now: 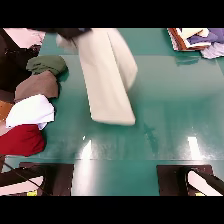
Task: Fold the shirts.
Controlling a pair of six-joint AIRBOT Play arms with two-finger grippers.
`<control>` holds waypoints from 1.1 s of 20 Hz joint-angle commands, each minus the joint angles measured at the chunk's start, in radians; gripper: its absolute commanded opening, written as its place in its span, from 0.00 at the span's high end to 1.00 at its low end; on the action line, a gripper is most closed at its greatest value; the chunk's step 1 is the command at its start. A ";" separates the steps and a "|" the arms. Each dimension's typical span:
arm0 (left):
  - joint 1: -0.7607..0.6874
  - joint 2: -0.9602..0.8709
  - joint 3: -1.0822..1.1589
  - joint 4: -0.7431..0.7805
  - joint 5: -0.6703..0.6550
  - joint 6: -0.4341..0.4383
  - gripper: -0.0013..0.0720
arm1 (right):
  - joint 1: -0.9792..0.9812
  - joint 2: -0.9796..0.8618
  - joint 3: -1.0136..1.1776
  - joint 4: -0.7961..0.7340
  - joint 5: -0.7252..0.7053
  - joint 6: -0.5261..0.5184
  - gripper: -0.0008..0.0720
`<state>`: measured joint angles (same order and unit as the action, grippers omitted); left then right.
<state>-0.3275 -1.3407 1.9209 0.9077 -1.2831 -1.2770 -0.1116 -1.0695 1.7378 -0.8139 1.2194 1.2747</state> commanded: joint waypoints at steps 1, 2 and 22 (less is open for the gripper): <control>-0.132 0.034 -0.198 0.032 -0.003 0.005 0.95 | 0.000 0.006 0.025 0.000 0.070 0.001 0.96; -0.146 0.034 -0.267 0.040 0.027 0.019 0.95 | 0.000 0.006 0.025 0.000 0.079 0.001 0.96; 0.122 -0.316 -0.412 -0.094 0.327 0.047 0.10 | 0.000 -0.002 0.023 -0.098 0.206 0.047 0.96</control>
<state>-0.2218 -1.5242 1.4265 0.9150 -0.9779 -1.2659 -0.1116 -1.0672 1.7615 -0.8669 1.3964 1.2942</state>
